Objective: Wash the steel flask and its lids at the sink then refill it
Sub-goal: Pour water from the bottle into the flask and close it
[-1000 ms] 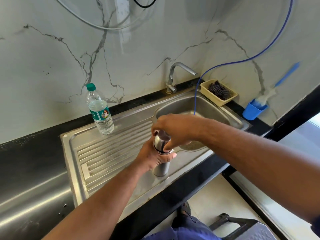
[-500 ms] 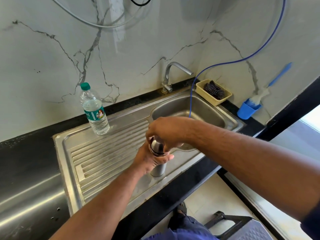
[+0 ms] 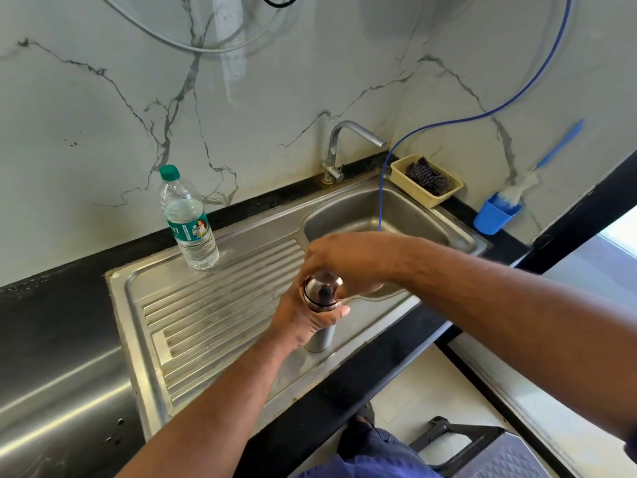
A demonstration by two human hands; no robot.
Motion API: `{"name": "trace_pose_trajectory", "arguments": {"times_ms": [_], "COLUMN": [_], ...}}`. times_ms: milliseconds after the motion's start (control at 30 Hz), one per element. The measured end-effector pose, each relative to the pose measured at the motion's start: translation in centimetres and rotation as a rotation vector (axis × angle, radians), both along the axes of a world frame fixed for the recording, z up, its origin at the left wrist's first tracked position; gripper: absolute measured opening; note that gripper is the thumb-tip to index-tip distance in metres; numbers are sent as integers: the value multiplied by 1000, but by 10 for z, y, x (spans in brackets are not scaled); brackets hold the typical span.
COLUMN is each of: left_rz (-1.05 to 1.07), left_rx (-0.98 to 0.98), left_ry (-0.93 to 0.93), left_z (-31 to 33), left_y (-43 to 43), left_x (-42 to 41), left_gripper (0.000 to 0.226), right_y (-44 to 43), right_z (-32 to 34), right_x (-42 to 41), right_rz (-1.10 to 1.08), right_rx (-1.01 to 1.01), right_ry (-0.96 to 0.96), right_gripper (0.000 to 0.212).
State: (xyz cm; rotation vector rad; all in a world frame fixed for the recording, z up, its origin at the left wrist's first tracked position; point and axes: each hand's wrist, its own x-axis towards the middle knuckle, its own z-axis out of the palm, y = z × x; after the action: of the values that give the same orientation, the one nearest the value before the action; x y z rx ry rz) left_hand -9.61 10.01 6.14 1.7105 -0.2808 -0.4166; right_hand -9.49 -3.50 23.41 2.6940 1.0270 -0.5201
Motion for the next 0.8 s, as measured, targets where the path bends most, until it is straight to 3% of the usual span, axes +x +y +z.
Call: {"name": "trace_pose_trajectory", "arguments": {"times_ms": [100,200,300,400,533,667,800], "left_rz": [-25,-10,-37,-15,-15,-54,-6], "left_rx": [-10,-30,-56,-55,-56,-77,-60], "left_ry": [-11,4,18,7,-9,13,2], "left_z": [0,-3,-1,0,-1,1,4], "left_y": [0,0,0,0,-1,0,0], "left_x": [-1,-2,-2,-3,-4,-3,-7], "left_gripper": [73,67,69,73,71,67,64], "right_y": [7,10,6,2,3,6,-2], "right_z": [-4,-8,-8,-7,-10,-12,0], "right_x": [0,-1,1,3,0,3,4], "right_rz": [-195,-296,-242,-106,-143,-214,21], "right_rx": [48,-61,-121,-18,35,-30,-9], "right_ry": [-29,-98,-3,86,-32,-126,3], "right_gripper": [37,53,53,83,63,69,61]}}
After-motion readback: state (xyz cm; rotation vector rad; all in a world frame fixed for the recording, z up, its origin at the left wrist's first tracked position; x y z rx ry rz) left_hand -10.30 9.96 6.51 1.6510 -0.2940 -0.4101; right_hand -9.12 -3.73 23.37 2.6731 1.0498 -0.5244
